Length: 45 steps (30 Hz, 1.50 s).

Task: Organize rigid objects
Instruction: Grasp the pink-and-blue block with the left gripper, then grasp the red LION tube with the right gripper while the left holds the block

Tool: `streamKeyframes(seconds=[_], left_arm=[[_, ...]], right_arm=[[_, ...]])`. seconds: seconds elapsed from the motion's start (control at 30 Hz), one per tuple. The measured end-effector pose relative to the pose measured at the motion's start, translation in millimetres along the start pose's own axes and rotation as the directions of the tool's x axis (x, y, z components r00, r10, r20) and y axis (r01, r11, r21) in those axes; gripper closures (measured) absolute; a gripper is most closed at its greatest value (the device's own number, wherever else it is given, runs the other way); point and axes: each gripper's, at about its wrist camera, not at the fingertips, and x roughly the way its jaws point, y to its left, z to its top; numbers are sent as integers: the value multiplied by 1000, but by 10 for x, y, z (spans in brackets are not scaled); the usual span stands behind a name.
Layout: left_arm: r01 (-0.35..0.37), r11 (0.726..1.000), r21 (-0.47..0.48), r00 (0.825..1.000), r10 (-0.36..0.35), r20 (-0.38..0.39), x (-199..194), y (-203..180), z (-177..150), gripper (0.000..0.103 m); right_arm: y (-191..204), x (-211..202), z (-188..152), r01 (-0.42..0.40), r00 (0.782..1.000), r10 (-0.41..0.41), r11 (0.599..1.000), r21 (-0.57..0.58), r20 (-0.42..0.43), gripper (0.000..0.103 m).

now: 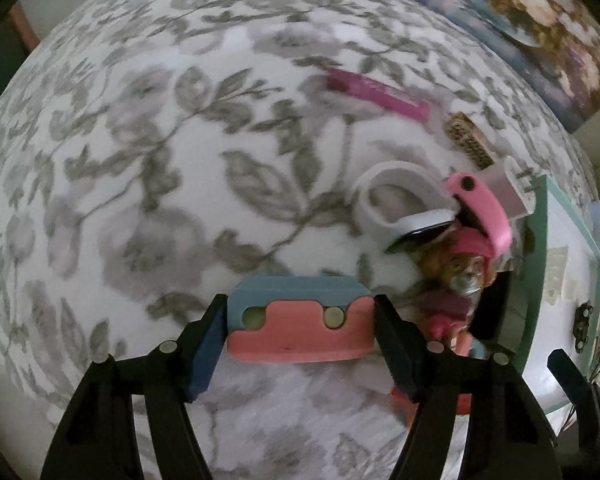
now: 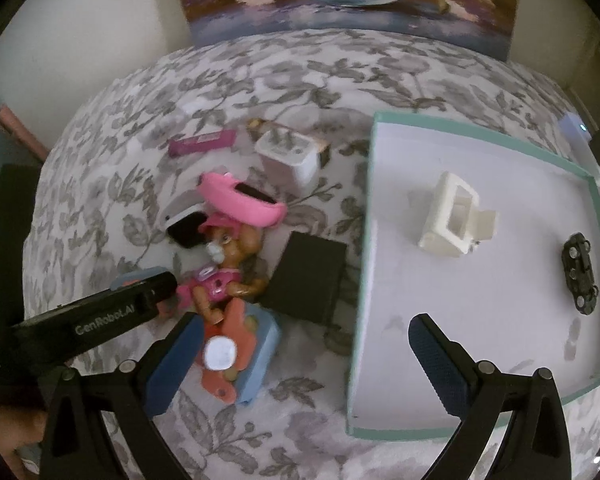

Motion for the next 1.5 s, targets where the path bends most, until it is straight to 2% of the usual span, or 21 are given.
streamKeyframes(seconds=[0.17, 0.4, 0.47, 0.73, 0.87, 1.07, 1.2, 1.43, 1.5], left_arm=[[-25, 996, -89, 1000, 26, 3, -49, 259, -36, 31], [-40, 975, -220, 996, 57, 69, -243, 662, -75, 31], [-41, 971, -235, 995, 61, 80, -267, 754, -74, 31], [14, 967, -256, 997, 6, 76, -316, 1052, -41, 31], [28, 966, -259, 997, -9, 76, -288, 1004, -36, 31], [47, 963, -266, 996, -27, 80, -371, 1068, -85, 31], [52, 964, -261, 996, -31, 84, -392, 1042, -91, 31], [42, 971, -234, 995, -21, 93, -419, 936, -77, 31], [37, 973, -227, 995, -15, 94, -423, 915, -81, 31]], right_arm=[[229, -11, -52, -10, 1000, 10, 998, -62, 0, 0], [669, 109, -186, 43, 999, -45, 982, -185, -8, 0], [766, 161, -219, 58, 998, -62, 976, -211, -13, 0], [979, 418, -284, 158, 986, -165, 952, -263, -6, 2], [1041, 441, -307, 201, 979, -206, 940, -276, 12, 3], [1034, 395, -323, 242, 970, -239, 930, -276, 46, 17], [971, 328, -328, 248, 969, -241, 933, -261, 57, 32], [867, 222, -333, 220, 975, -211, 949, -224, 64, 56], [860, 214, -328, 207, 978, -198, 953, -220, 63, 59]])
